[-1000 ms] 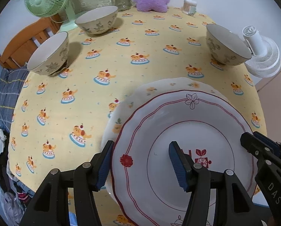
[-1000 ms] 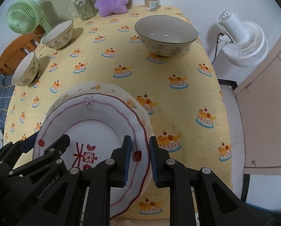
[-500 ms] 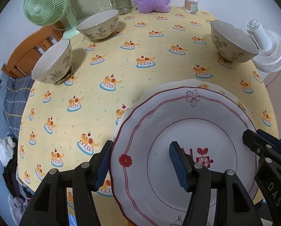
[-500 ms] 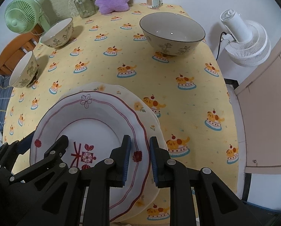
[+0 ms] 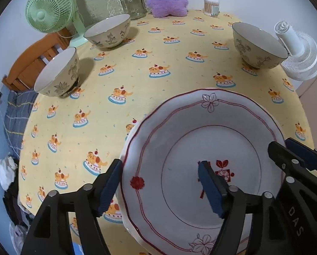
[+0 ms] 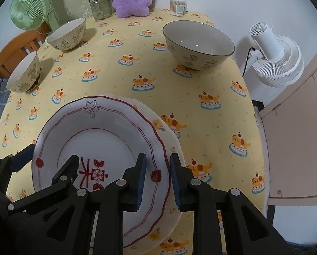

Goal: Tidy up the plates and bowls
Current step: 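Open both grippers and withdraw them from the plate stack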

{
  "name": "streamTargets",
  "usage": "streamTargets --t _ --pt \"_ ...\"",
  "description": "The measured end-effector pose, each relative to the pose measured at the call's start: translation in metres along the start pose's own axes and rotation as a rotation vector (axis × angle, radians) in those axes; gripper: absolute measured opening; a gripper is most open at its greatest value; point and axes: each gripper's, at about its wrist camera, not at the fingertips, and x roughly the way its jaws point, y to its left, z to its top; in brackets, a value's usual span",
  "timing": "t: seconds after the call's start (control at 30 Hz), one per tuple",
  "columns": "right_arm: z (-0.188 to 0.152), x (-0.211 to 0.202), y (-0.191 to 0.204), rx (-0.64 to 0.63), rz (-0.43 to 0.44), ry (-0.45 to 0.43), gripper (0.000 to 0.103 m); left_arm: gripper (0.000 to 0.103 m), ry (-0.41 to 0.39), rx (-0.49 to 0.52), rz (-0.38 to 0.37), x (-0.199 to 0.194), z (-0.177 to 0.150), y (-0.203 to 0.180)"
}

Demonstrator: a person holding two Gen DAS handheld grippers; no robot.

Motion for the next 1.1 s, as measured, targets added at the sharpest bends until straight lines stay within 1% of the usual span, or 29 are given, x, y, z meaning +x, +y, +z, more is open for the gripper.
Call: streamTargets --t 0.1,0.2,0.23,0.27,0.3,0.33,0.37,0.4,0.53,0.67,0.83,1.1 --pt "-0.002 0.0 0.001 -0.017 -0.003 0.001 0.027 0.078 0.005 -0.016 -0.012 -0.002 -0.003 0.004" --pt "-0.004 -0.001 0.002 -0.021 0.011 0.006 0.034 0.079 0.024 -0.038 -0.04 0.0 -0.006 0.013" --pt "-0.004 -0.002 0.002 -0.015 0.016 0.01 0.04 0.079 0.034 -0.046 -0.049 0.0 -0.007 0.017" --pt "-0.005 -0.002 0.002 -0.008 0.018 0.014 0.048 0.079 0.043 -0.052 -0.055 0.0 -0.008 0.021" --pt "-0.006 -0.003 0.003 0.002 0.013 0.017 0.052 0.079 0.044 -0.058 -0.063 -0.001 -0.009 0.026" --pt "-0.007 -0.004 0.003 0.008 0.012 0.015 0.06 0.08 0.036 -0.064 -0.065 -0.003 -0.009 0.031" --pt "-0.007 -0.006 0.003 0.022 0.017 0.01 0.065 0.084 0.032 -0.067 -0.063 -0.004 -0.01 0.036" --pt "-0.007 -0.007 0.004 0.031 0.02 0.009 0.066 0.087 0.028 -0.069 -0.07 -0.005 -0.01 0.042" --pt "-0.007 -0.012 0.015 0.046 0.007 0.003 0.067 0.087 0.014 -0.048 -0.092 -0.009 -0.009 0.059" --pt "-0.005 -0.019 0.034 0.061 -0.002 -0.003 0.067 0.089 -0.002 -0.037 -0.113 -0.014 -0.007 0.084" --pt "-0.001 -0.028 0.063 0.092 0.018 -0.022 0.067 0.092 -0.033 -0.032 -0.125 -0.022 -0.002 0.121" --pt "0.009 -0.048 0.121 0.108 0.052 -0.094 0.067 0.092 -0.095 -0.043 -0.133 -0.03 0.011 0.183"
